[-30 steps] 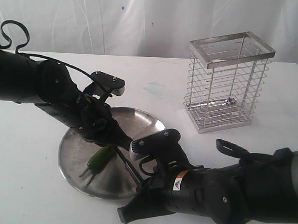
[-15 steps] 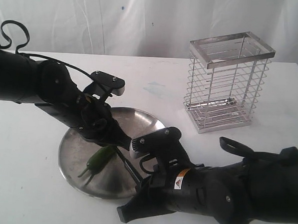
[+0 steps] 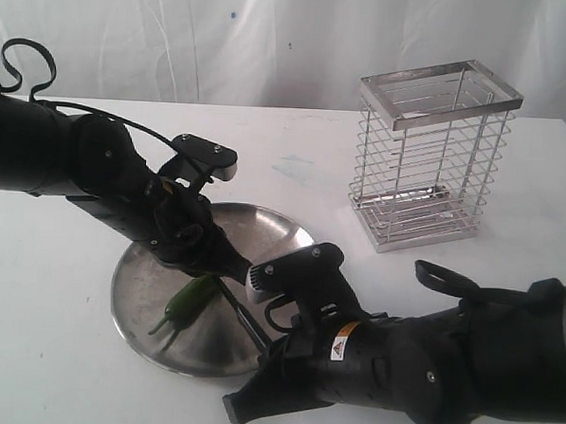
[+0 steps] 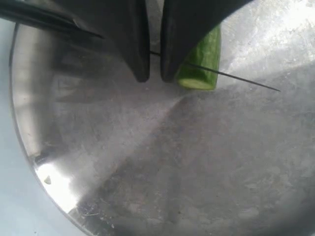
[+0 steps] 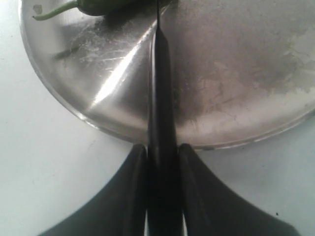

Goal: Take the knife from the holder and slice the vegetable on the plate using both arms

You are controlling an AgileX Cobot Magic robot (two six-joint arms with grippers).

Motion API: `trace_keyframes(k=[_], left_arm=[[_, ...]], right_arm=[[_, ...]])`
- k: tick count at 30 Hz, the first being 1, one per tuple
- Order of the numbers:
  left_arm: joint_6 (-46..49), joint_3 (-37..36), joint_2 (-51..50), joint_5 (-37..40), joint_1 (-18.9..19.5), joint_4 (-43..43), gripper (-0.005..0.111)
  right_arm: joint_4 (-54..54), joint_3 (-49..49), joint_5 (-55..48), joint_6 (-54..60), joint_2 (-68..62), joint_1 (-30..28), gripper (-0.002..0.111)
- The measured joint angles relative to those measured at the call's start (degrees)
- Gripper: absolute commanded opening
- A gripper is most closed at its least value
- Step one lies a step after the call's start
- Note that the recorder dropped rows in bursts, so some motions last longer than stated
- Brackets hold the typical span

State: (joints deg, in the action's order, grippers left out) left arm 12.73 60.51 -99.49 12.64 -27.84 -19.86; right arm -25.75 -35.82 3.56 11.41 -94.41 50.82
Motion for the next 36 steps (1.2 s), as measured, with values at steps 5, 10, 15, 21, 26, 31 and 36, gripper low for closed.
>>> trace_keyframes(k=[5,10,15,21,26,31,36], left_arm=[[0.0,0.0,0.0,0.0,0.0,0.0,0.015],[0.0,0.0,0.0,0.0,0.0,0.0,0.015],[0.0,0.0,0.0,0.0,0.0,0.0,0.015],[0.0,0.0,0.0,-0.14,0.0,0.12,0.015],[0.0,0.0,0.0,-1.14,0.0,0.12,0.015],[0.78,0.0,-1.12,-1.47,0.0,1.44,0.015],[1.15,0.5,-5.2,-2.78,0.0,1.89,0.015]], right_arm=[[0.0,0.0,1.23,0.1,-1.06,0.0,0.0],[0.0,0.0,1.68,0.1,-1.1,0.0,0.0],[0.0,0.0,1.68,0.1,-1.1,0.0,0.0],[0.0,0.0,1.45,0.1,-1.1,0.0,0.0],[0.0,0.0,1.45,0.1,-1.1,0.0,0.0],[0.0,0.0,1.36,0.1,-1.1,0.0,0.0],[0.0,-0.03,0.59,0.1,-1.2,0.0,0.0]])
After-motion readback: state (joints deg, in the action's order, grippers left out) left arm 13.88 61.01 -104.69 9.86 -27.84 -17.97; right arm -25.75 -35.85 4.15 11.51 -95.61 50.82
